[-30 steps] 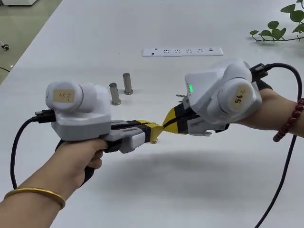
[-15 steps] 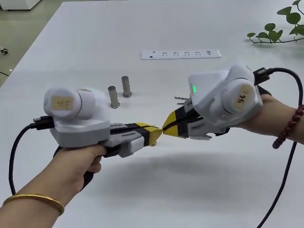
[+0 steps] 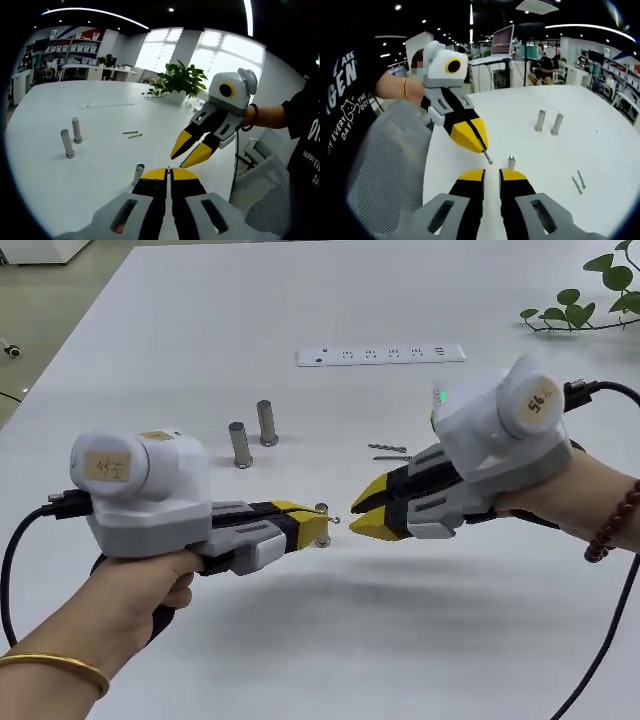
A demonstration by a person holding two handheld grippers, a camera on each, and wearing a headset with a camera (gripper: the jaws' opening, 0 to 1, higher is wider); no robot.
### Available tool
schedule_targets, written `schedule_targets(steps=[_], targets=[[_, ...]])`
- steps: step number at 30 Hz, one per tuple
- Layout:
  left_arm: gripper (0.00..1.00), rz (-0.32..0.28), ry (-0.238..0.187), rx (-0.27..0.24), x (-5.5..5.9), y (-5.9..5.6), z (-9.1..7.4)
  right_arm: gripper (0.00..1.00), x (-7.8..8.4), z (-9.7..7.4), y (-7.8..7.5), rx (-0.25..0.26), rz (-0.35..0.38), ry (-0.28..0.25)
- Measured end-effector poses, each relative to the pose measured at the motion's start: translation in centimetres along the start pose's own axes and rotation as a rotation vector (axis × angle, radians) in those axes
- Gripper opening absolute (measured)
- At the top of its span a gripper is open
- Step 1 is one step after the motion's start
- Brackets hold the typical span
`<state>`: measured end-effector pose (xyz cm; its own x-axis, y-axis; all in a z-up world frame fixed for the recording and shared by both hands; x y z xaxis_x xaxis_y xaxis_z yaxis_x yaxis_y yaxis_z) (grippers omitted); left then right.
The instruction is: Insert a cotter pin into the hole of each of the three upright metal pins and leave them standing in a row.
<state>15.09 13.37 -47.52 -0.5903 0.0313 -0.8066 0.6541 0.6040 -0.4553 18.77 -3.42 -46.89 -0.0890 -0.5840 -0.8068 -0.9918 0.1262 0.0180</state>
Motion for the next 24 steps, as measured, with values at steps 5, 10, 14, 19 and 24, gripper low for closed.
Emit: schedule_targets(steps=[5, 10, 14, 19, 24], targets=[[0.00, 0.031, 0.001, 0.026, 0.2, 0.0, -0.2, 0.07, 0.2, -0.4, 0.5, -0.044, 0.125, -0.084], [0.00, 0.059, -0.005, 0.070, 0.3, -0.2, -0.4, 0.08, 0.6, -0.7, 1.0, -0.083, 0.177, -0.128], [0.00, 0.089, -0.018, 0.117, 0.3, -0.5, -0.5, 0.08, 0.9, -0.8, 1.6, -0.122, 0.215, -0.149], [0.00, 0.094, -0.021, 0.161, 0.4, -0.8, -0.6, 0.08, 0.9, -1.0, 2.1, -0.151, 0.234, -0.184], [0.00, 0.100, -0.016, 0.193, 0.6, -1.0, -0.7, 0.07, 0.8, -1.1, 2.5, -0.187, 0.230, -0.199]])
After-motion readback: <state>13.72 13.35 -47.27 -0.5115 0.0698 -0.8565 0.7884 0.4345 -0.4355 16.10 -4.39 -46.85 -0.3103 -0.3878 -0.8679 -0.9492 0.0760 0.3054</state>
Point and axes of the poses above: the centre of the closed fingertips' face, and the gripper's own axes: z roughly forward along the fingers, y roughly to its left, x roughly out of its underside, the point moved 9 cm from there along -z, roughly backward along the fingers, and after that the axes turned 8 degrees about -z, right-handed, at the moved point
